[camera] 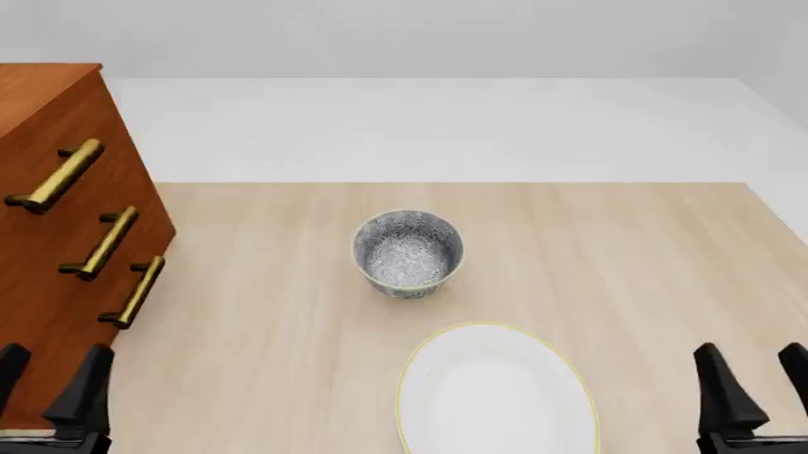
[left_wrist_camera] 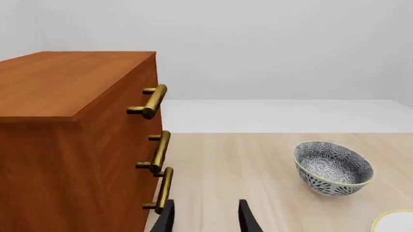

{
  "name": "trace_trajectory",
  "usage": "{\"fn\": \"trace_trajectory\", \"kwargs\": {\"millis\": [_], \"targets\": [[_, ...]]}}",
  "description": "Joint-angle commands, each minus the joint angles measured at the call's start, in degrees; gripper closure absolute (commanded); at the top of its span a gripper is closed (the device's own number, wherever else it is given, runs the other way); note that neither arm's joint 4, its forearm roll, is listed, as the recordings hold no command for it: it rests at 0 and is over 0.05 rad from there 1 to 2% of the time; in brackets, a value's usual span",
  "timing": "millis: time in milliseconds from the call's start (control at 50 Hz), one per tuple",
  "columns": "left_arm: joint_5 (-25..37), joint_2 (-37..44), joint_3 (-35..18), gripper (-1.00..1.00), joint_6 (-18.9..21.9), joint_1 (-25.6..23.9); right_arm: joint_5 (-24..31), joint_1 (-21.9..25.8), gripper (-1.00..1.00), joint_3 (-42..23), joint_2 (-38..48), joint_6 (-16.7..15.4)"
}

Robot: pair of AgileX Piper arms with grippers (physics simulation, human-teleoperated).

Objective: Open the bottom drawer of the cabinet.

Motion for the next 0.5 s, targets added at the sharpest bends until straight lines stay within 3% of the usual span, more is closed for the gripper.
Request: {"fn": "trace_trajectory", "kwargs": {"millis": [20,280,360,500], "targets": [[0.3,0.2,-0.2,-1.0,0.1,-0.5,0.0,0.0,-1.0,-0.2,0.3,0.0],[-2.0,3.6,-3.6,-1.0,2.1,-0.4,0.1,0.0,-1.0,-0.3,0.2,0.0],[-6.9,10.2,-5.9,-1.0,5.1,-2.8,0.2,0.0,-1.0,-0.3,0.2,0.0],[-8.1,15.9,-9.6,-1.0,7.8,-4.8,0.2,0.0,-1.0,-0.3,0.2,0.0]]}}
